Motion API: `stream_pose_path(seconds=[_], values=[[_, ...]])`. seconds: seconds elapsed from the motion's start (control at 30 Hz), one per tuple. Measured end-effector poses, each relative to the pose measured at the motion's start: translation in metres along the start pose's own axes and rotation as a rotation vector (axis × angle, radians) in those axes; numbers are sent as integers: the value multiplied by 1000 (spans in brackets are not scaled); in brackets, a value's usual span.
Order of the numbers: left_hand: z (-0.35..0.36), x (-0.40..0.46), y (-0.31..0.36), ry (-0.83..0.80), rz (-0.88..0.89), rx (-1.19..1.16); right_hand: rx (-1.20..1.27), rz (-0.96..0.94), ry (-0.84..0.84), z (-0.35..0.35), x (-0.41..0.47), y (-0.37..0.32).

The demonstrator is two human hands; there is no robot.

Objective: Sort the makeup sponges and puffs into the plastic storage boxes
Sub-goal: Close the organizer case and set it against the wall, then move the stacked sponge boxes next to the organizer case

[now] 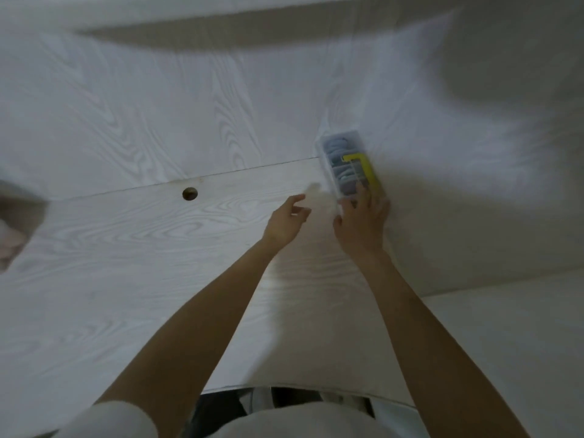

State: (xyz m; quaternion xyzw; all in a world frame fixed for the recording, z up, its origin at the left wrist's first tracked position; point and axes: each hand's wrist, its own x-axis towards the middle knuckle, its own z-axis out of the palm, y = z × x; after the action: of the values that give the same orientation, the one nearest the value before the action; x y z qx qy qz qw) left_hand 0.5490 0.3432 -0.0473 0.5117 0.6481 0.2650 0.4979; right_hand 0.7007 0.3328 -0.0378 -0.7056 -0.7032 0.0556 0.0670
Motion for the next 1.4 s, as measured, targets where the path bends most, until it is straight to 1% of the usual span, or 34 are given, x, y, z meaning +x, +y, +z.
stream_pose_path(seconds=[0.1,0.17,0.23,0.3,0.37,0.47,0.53,0.6,0.73,0.87,1.0,1.07,1.17,1.23,1.33,1.4], values=[[-58,-42,-38,155,100,317,12,-119,93,-3,-25,-43],[-103,-73,-70,248,104,426,50,-187,55,2,-44,-83],[-145,-103,-107,340,41,411,124,-272,-60,12,-60,-126],[-184,-135,-145,428,-54,351,147,-341,-226,22,-74,-169],[-224,-166,-184,532,-157,250,189,-363,-355,32,-84,-214],[-291,-206,-236,695,-260,-40,335,-369,-465,45,-95,-291],[-342,-223,-259,787,-282,-243,469,-353,-516,52,-100,-348],[-391,-229,-275,843,-264,-375,652,-296,-567,56,-101,-403],[-485,-218,-290,828,-218,-444,971,-115,-636,59,-87,-506],[-551,-184,-292,731,-147,-469,1227,42,-697,59,-58,-571],[-589,-150,-298,586,-121,-405,1254,74,-735,60,-45,-604],[-600,-139,-303,504,-108,-403,1247,96,-701,63,-43,-611],[-609,-128,-310,392,-123,-476,1254,148,-611,72,-47,-614],[-610,-122,-311,375,-135,-515,1265,170,-588,79,-54,-615],[-609,-122,-307,428,-148,-522,1262,176,-556,87,-66,-619],[-605,-127,-305,422,-155,-515,1274,185,-501,90,-73,-617]])
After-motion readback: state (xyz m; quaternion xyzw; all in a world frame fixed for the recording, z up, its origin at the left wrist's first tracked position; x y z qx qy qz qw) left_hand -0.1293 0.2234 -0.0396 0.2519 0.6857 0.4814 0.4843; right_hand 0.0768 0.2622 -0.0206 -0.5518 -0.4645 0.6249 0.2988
